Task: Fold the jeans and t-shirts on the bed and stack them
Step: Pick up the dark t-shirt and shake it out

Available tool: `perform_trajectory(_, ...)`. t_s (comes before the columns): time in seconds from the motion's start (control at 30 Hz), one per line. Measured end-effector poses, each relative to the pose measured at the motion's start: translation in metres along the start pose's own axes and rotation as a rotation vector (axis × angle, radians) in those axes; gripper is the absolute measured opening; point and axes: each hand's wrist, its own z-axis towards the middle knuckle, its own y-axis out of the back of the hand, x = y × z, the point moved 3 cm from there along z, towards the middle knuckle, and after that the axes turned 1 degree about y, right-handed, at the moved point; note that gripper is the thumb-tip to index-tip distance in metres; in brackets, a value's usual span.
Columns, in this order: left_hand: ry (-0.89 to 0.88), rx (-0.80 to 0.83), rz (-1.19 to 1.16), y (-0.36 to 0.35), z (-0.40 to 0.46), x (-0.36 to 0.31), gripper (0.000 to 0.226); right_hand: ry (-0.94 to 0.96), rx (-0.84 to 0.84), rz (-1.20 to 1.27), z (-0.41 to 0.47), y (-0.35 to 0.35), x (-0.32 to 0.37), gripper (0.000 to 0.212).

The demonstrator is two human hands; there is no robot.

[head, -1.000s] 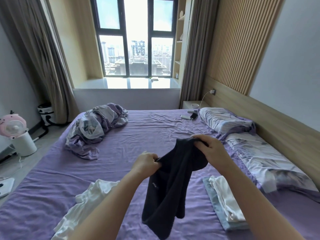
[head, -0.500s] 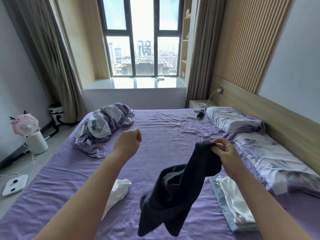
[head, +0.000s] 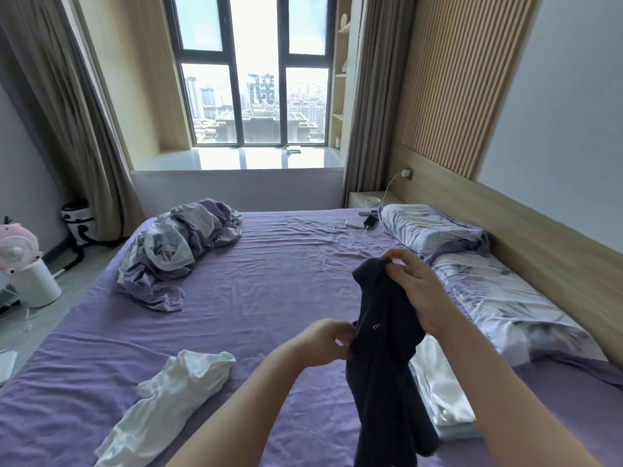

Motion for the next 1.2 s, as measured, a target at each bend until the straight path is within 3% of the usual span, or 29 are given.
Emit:
perform_trajectory(0.17, -0.107, 0.084, 0.109, -0.004, 0.005, -0.018, 0.047, 0.02, -0.071, 0.134, -0.008, 0.029, 0.014, 0.034)
perform_trajectory(0.3, -0.247, 0.02, 0.337, -0.01, 0.011, -0.029, 0.036, 0.019, -0.005, 0.189, -0.014, 0.028, 0.012, 0.031)
perform_trajectory(0.4, -0.195, 0.123, 0.625, -0.016, 0.011, -0.015, 0.023, 0.037, -0.021, 0.237, -0.016, 0.034, 0.016, 0.019)
perform_trajectory(0.47, -0.135, 0.168, 0.7, -0.016, 0.007, -0.002, 0.014, 0.036, -0.052, 0.244, -0.016, 0.043, 0.014, 0.024)
perform_trajectory(0.6, -0.04, 0.163, 0.461, 0.005, -0.001, 0.005, 0.024, -0.028, -0.082, 0.139, -0.019, 0.048, -0.003, 0.033)
perform_trajectory(0.87, 0.039, 0.102, -0.296, 0.074, -0.018, -0.022, 0.016, -0.184, -0.197, -0.246, -0.021, 0.055, -0.043, 0.014)
perform_trajectory(1.03, 0.028, -0.02, -0.498, 0.088, -0.016, -0.042, 0.031, -0.081, -0.114, -0.536, -0.026, 0.025, -0.042, 0.019)
perform_trajectory(1.13, 0.112, -0.128, -0.545, 0.09, -0.01, -0.045, 0.032, 0.044, -0.104, -0.519, -0.035, -0.007, -0.027, 0.01)
perform_trajectory(1.2, 0.168, -0.186, -0.574, 0.09, -0.007, -0.044, 0.024, 0.042, -0.062, -0.425, -0.044, -0.031, -0.021, 0.015)
